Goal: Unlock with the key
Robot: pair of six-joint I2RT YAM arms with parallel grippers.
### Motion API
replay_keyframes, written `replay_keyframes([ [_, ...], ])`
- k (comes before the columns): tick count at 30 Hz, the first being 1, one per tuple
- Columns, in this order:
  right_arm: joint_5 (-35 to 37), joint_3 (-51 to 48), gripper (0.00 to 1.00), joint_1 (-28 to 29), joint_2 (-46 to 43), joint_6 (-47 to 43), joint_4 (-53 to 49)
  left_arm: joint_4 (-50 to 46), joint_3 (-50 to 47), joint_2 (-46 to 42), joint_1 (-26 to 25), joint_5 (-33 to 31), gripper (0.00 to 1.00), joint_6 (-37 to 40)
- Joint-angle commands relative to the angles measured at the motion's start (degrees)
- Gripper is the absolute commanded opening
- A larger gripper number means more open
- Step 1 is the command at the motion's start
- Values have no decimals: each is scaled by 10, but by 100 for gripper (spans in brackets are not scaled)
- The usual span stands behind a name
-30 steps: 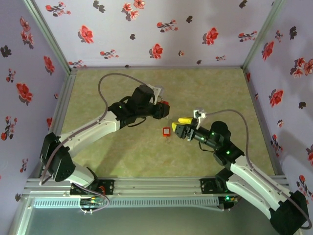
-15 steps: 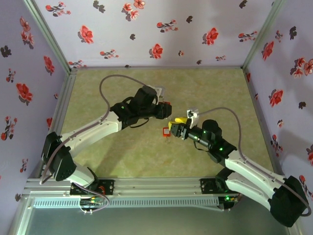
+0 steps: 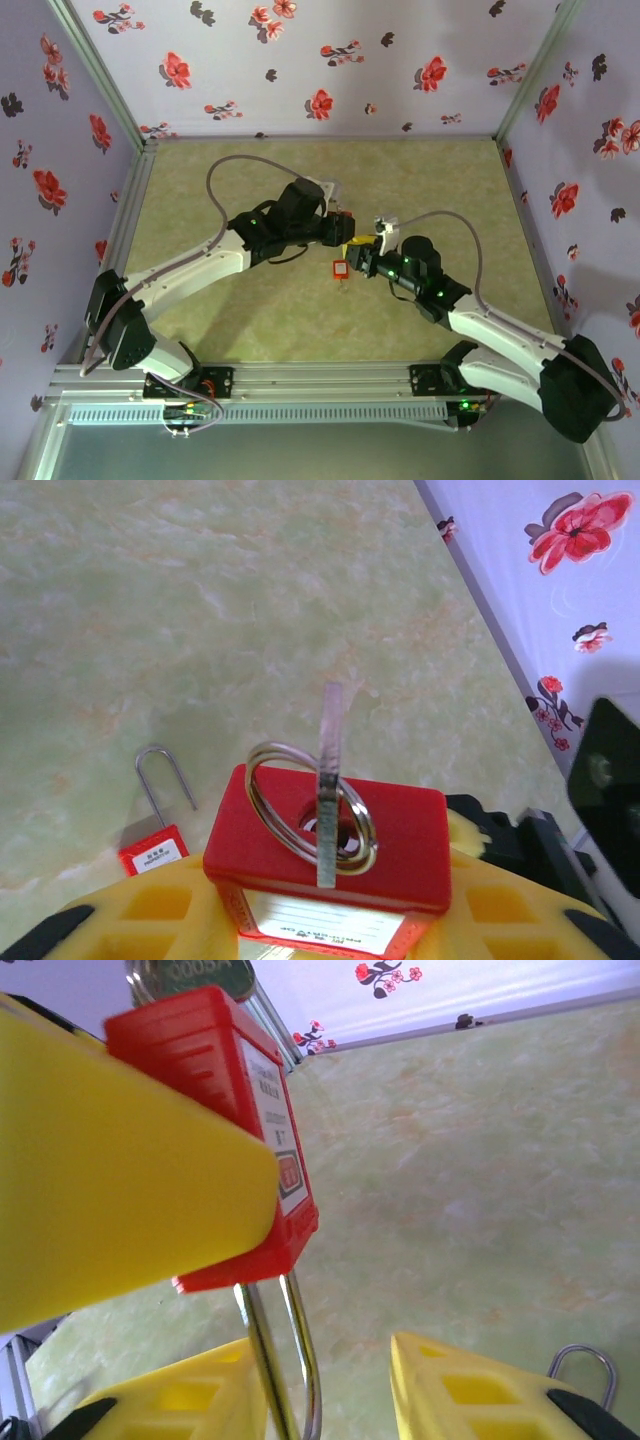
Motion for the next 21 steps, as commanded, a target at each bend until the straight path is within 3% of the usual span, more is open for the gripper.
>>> replay_keyframes([
  [1,-1,18,24,3,14,1,41,29,15,3,-4,17,0,-17],
  [3,-13,23,12,3,21,-1,31,32,14,1,-3,14,0,-18],
  [8,-34,2,0,6,13,0,16,35,16,-6,16,8,0,-30],
  [21,-36,-65,0,28,-8,4,-7,24,49,-17,41,7,0,-16],
])
